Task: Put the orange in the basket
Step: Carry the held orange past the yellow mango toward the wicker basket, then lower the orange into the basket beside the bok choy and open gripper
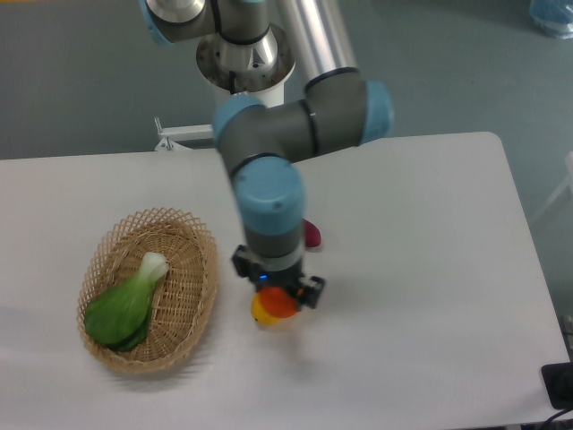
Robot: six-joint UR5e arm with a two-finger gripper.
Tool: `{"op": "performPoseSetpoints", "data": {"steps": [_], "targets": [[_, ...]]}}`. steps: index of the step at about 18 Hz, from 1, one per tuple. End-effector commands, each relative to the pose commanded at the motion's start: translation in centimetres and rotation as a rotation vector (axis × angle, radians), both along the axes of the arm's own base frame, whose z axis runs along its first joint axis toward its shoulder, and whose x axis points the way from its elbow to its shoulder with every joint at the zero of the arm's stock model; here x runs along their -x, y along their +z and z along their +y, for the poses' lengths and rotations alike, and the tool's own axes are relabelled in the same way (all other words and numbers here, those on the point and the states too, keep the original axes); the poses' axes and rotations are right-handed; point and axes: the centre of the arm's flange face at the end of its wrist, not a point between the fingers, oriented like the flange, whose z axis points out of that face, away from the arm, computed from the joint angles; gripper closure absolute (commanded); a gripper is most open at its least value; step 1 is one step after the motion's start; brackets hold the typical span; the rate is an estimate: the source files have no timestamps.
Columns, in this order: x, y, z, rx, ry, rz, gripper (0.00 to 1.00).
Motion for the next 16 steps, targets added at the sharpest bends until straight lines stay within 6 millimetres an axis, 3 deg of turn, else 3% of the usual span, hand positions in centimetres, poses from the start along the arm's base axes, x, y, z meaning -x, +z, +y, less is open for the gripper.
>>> {"op": "performPoseSetpoints", "data": {"steps": [5,7,13,16], "targets": [[-5.3,-1.1,2.8,-0.023,-0.060,0.008,0.25],[-8.4,-1.9,4.1,-0.029,-0.078,0.010,0.24],[-12.8,-3.9,6.1,-0.013,-0.113,0.001,0.18],[-13.7,-4.1,6.5,-0.021,-0.129,0.003,0.10]]}}
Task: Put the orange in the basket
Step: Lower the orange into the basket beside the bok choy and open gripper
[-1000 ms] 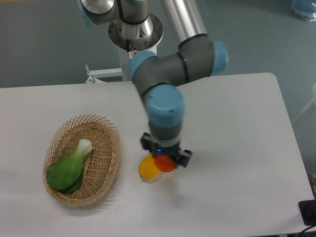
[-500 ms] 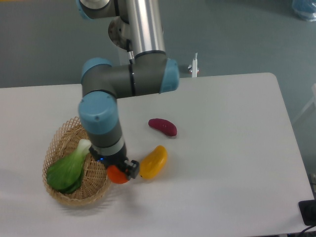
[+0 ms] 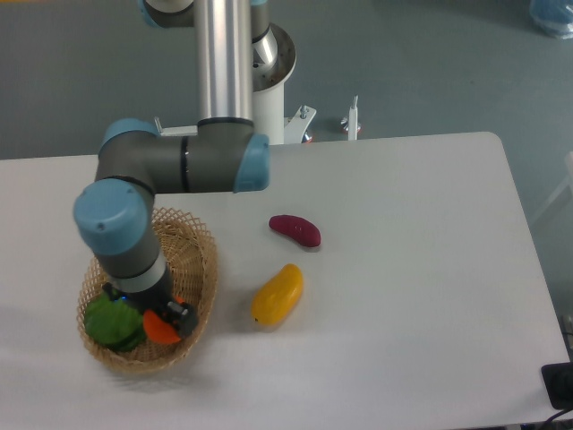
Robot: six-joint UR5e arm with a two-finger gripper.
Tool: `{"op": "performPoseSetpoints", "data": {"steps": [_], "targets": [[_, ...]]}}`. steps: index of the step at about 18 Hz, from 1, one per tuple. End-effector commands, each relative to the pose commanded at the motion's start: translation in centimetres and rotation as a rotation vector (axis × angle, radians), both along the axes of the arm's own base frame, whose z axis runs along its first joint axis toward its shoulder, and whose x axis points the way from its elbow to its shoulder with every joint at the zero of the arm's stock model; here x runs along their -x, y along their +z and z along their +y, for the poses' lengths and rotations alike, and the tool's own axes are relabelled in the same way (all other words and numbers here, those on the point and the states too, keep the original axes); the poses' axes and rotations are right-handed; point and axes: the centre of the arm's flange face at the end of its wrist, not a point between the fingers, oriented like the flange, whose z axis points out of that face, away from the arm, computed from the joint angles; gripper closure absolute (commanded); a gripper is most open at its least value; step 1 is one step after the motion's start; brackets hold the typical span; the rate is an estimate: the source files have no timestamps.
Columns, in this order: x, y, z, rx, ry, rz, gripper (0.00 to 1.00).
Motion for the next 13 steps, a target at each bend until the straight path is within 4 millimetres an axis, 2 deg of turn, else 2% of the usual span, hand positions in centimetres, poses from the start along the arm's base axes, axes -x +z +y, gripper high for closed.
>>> {"op": "performPoseSetpoints", "data": {"steps": [2,5,9,10,11,13], "targets": [[-0.6,0.1,0.2,-0.010,-0.007,-0.001,0.00],[-1.1,0.4,0.1,-0.019,-0.012,-0.011,0.00],[-1.0,2.5,-0.6,-0.046,-0.006,-0.004,0.00],[-0.4,2.5,-1.0,-0.044,0.003,-0.001,0.00],[1.2,3.5,-1.9,-0.056,0.031,0.005,0.00],[4.0,3.9,-2.9,-0.062,0.069,0.020,0.00]]}}
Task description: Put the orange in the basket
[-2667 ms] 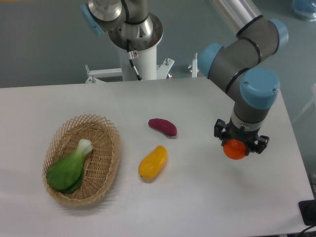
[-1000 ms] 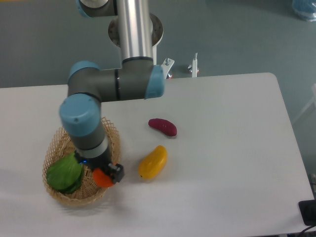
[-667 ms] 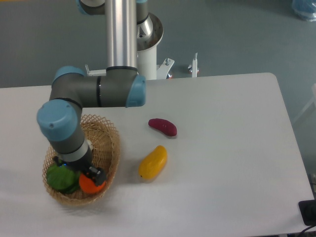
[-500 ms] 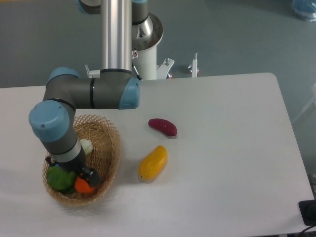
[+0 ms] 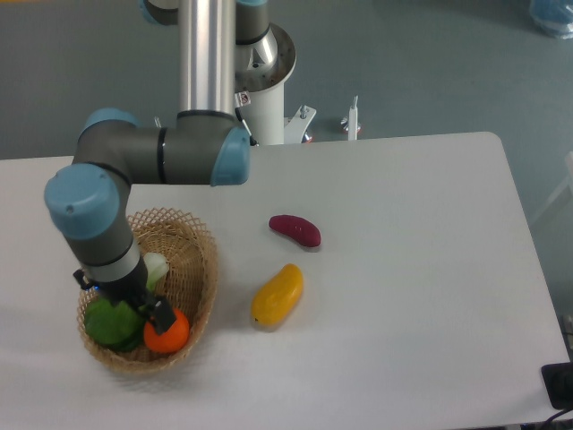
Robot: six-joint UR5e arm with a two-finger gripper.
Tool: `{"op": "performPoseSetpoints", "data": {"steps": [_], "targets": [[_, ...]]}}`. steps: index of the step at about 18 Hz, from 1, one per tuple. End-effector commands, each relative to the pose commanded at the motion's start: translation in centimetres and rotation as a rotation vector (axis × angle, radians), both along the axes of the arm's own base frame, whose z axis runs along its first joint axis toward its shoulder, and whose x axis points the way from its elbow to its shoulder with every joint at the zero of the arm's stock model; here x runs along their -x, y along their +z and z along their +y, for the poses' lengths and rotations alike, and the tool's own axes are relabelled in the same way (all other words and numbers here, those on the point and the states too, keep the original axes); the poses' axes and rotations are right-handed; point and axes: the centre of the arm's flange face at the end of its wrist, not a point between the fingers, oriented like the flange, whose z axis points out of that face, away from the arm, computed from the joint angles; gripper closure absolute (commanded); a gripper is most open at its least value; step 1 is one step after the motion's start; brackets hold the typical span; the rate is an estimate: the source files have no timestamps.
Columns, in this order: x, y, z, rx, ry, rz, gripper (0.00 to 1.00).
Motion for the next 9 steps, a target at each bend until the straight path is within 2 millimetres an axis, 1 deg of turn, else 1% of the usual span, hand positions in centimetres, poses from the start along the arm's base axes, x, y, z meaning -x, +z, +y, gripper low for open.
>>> {"op": "performPoseSetpoints", "data": {"steps": [1,2,3,5,7,8,9], "targets": [[1.9,0.7,-0.7,-0.008,0.028,0.007,0.00],[3.4,0.9,-1.2,-0.010,0.051,0.010,0.00],[5.3,1.6,-2.2,-0.014,0.083,0.019,0.00],[10.0,1.9,-4.1,-0.001,0.147,0.051,0.00],[13.1,1.8,-5.7,0.012,0.144,0.062,0.00],[15.4,1.8,-6.9,0.021,0.147,0.066,0.00],[17.0,1.9,-7.8,0.023,0.152,0.071,0.00]]}}
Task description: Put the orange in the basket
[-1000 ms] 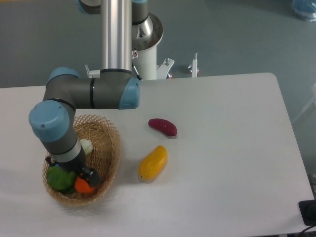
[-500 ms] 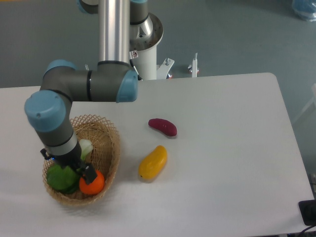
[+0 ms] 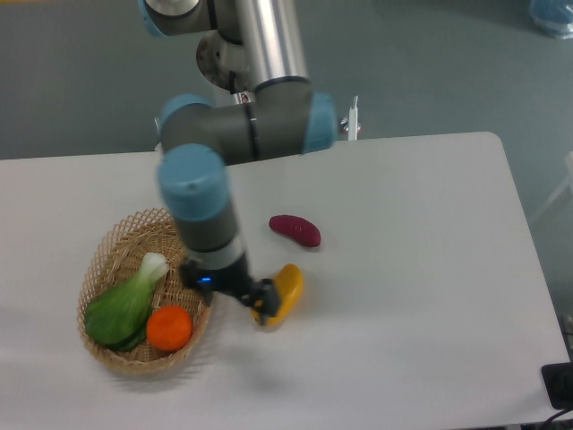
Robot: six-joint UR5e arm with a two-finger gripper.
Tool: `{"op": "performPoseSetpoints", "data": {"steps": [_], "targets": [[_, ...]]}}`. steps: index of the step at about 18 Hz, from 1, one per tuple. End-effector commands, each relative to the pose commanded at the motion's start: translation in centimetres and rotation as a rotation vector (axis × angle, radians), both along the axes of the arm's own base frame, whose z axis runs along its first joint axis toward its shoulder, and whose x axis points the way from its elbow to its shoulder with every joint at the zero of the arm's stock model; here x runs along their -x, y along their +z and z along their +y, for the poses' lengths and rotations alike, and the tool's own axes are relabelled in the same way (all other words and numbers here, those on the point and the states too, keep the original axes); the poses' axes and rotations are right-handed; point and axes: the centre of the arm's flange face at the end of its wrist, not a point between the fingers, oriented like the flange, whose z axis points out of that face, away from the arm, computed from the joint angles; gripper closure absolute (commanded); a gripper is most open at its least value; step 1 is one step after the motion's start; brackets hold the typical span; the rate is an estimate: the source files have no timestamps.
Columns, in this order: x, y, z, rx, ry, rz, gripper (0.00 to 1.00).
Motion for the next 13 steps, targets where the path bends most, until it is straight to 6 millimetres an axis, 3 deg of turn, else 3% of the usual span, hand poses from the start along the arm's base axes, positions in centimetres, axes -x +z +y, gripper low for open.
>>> {"op": "performPoseSetpoints", "data": {"steps": [7,10,13], "targets": [[12.5,0.1,-9.0,0.024,-0.048,-0.006,0.00],[15.9,-0.1,-12.8,0.046,-0.126,-0.018,0.00],[16.7,-0.2,-14.2,0.035,-0.180,-0.036,0.00]]}}
